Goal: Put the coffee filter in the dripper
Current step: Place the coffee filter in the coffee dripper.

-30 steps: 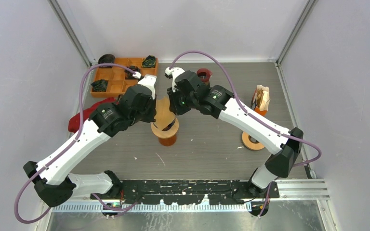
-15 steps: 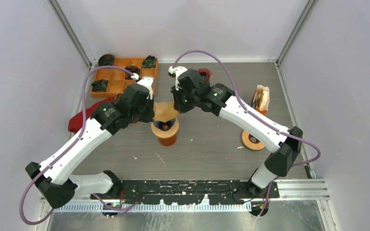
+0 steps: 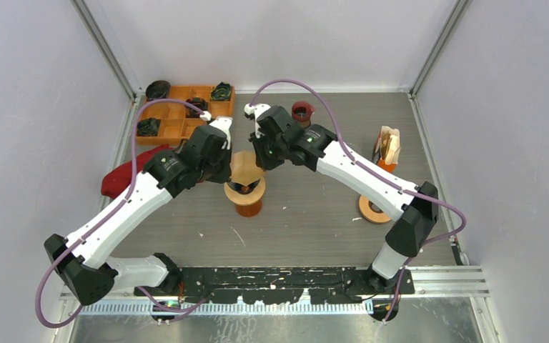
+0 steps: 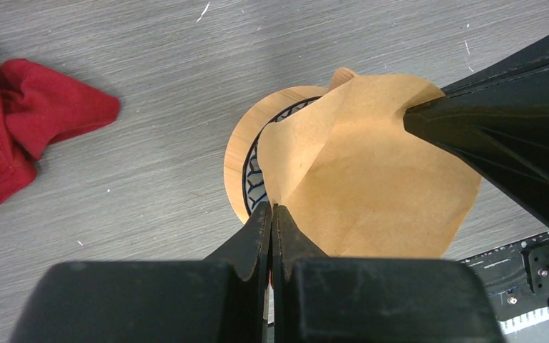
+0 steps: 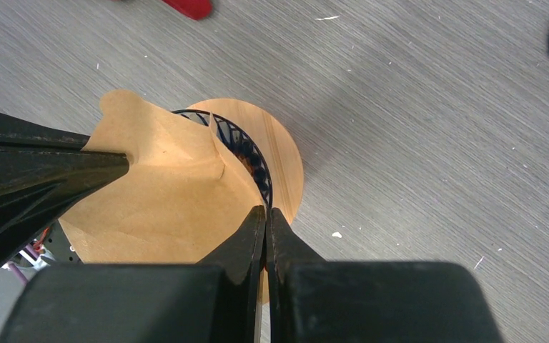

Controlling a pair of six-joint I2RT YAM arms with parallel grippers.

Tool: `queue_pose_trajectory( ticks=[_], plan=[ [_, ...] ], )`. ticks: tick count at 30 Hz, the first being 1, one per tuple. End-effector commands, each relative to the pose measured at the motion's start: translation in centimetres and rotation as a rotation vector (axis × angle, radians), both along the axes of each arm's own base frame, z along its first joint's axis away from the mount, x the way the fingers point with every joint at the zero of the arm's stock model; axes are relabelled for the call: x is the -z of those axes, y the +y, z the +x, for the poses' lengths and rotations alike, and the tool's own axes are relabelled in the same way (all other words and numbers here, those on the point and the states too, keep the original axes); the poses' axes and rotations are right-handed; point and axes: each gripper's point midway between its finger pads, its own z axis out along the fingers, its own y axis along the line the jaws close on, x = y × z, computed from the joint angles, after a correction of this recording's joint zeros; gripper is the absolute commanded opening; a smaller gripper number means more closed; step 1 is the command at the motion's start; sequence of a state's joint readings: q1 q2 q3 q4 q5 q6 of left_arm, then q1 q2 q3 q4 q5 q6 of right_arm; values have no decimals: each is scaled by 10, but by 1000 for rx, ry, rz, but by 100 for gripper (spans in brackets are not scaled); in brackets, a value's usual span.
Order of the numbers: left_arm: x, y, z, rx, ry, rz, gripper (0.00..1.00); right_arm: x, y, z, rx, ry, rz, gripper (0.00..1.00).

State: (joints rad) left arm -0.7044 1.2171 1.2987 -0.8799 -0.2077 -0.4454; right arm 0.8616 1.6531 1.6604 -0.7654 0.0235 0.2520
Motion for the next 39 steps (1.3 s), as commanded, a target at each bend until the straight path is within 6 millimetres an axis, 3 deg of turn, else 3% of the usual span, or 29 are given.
queue_pose_trajectory(
  ticks=[1,12,26,31,39],
  plan=[
    [-6,-3,7,-2,-36,-24,0,-12,6,7,-16,-44,37,8],
    [-2,3,6,-16,-44,-7,13,0,13,8,-34,-24,35,13],
    [-11,10,4,-31,-76,-9,61,-14,7,8,-19,-60,49,37],
    [-3,11,6,-36,-62,17,68,-5,5,9,-10,-53,27,40],
    [16,14,8,-49,-27,51,69,19,5,10,-14,-19,-17,41]
  ],
)
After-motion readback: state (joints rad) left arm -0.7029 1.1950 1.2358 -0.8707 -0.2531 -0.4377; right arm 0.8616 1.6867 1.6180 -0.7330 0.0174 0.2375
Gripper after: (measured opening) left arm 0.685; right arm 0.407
